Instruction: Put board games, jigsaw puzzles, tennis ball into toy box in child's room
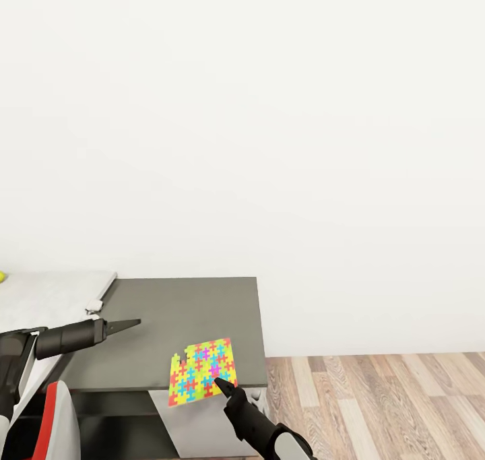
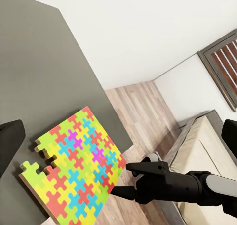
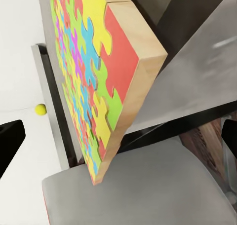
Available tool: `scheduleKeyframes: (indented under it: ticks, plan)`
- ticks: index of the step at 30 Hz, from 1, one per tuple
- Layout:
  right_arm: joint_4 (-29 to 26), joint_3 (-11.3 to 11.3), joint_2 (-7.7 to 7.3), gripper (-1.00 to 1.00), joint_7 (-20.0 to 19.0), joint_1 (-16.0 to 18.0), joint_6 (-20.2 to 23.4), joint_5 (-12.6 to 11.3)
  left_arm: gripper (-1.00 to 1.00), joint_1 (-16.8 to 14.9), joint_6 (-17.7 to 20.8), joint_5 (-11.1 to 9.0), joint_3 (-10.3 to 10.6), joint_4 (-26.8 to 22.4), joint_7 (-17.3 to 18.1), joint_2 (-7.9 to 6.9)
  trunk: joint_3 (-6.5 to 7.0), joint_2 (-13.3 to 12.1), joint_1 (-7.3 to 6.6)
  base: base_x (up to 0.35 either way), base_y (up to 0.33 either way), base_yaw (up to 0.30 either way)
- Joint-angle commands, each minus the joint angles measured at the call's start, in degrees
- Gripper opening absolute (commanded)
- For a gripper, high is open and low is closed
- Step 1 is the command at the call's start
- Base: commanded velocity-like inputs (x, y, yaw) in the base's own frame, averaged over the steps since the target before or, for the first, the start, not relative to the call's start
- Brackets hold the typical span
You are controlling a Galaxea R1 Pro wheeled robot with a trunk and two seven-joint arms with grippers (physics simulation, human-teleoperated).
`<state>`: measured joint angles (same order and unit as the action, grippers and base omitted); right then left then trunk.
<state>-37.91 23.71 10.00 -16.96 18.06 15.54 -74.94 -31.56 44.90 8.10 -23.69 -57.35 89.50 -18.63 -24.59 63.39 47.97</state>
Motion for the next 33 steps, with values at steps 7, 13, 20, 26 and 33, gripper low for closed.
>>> scheduleKeyframes:
  ticks: [7,13,20,26,33]
  plan:
    - [0.03,0.02,0.0,1.0,-0.06,0.04,0.16,-0.39,1.0,-0.04,0.56,0.58,-0.13,-0.05,0.5,0.01,-0.06,0.04,0.0,0.0,0.0,0.0]
    - [0.03,0.02,0.0,1.0,-0.08,0.04,0.12,-0.39,1.0,-0.05,0.56,0.59,-0.13,-0.05,0.5,0.0,-0.06,0.04,0.0,0.0,0.0,0.0]
    - [0.03,0.02,0.0,1.0,-0.09,0.04,0.11,-0.39,1.0,-0.04,0.58,0.6,-0.13,-0.05,0.5,0.02,-0.06,0.04,0.0,0.062,0.018,0.0]
    - [0.02,0.02,0.0,1.0,-0.09,0.04,0.11,-0.39,1.0,-0.04,0.55,0.58,-0.13,-0.05,0.5,0.02,-0.06,0.04,0.0,0.086,0.021,0.0]
    - [-0.01,0.02,0.0,1.0,-0.01,0.04,0.06,-0.39,1.0,-0.02,0.54,0.59,-0.13,-0.05,0.5,0.03,-0.06,0.04,0.0,0.008,0.002,0.0]
